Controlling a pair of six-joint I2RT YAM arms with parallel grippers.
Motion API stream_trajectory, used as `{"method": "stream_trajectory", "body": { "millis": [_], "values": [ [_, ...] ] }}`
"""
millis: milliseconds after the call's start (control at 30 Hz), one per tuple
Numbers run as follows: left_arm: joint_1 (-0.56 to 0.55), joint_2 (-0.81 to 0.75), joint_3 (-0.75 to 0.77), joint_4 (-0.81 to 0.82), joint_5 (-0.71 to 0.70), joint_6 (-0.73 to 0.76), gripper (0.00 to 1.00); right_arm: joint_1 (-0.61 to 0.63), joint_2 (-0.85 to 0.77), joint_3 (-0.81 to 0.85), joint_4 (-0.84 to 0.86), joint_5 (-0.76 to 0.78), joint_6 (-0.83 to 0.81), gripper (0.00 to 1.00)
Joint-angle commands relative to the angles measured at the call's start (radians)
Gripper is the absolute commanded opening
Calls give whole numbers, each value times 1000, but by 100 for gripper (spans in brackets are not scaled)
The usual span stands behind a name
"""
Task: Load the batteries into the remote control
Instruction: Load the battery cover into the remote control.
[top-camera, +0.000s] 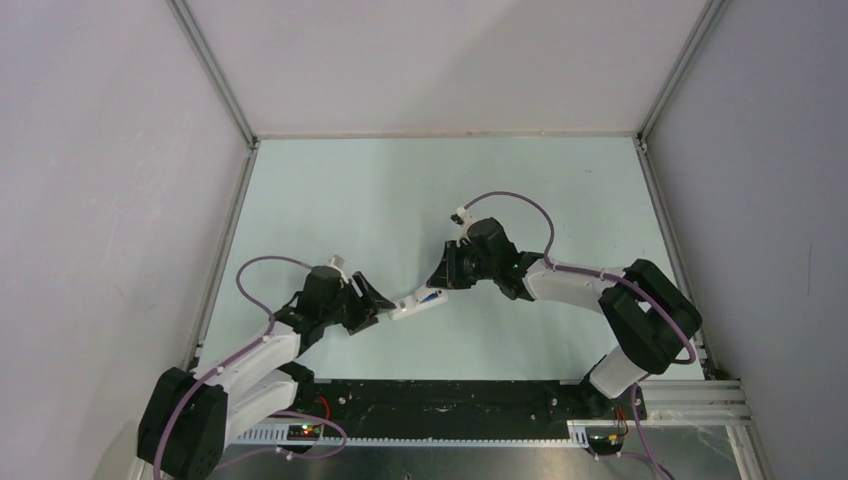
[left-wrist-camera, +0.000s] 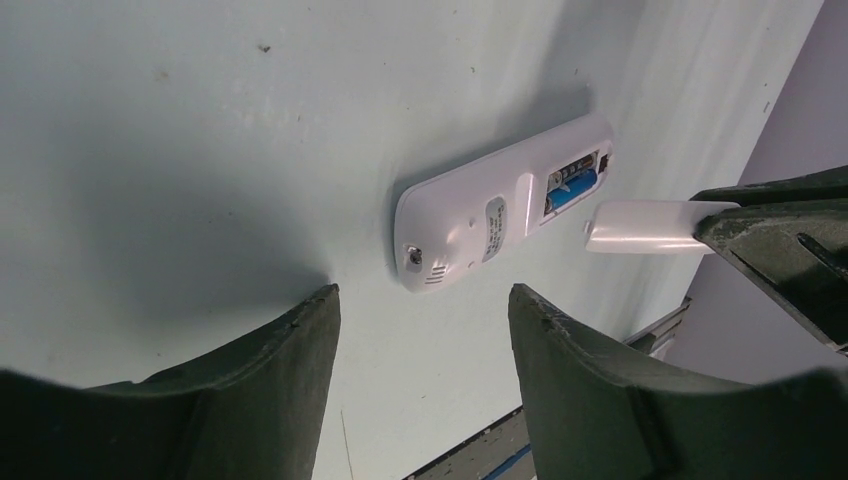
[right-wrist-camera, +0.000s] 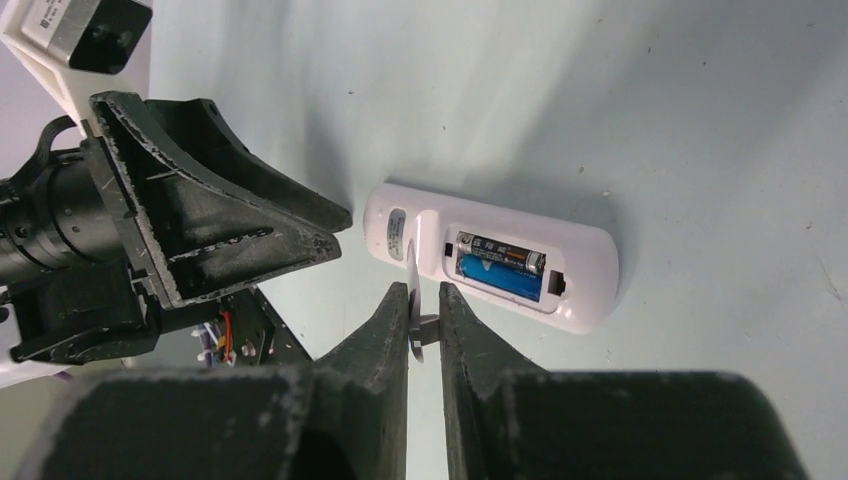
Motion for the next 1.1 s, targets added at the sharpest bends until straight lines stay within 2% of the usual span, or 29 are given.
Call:
{"method": "stream_trajectory", "body": {
  "millis": [0, 1067],
  "values": [
    [-10, 14, 17, -10, -30, 43, 67, 5, 28, 46, 45, -2, -39, 0],
    [-10, 29, 11, -10, -28, 45, 66, 19, 82, 56, 9, 46, -110, 0]
  ]
}}
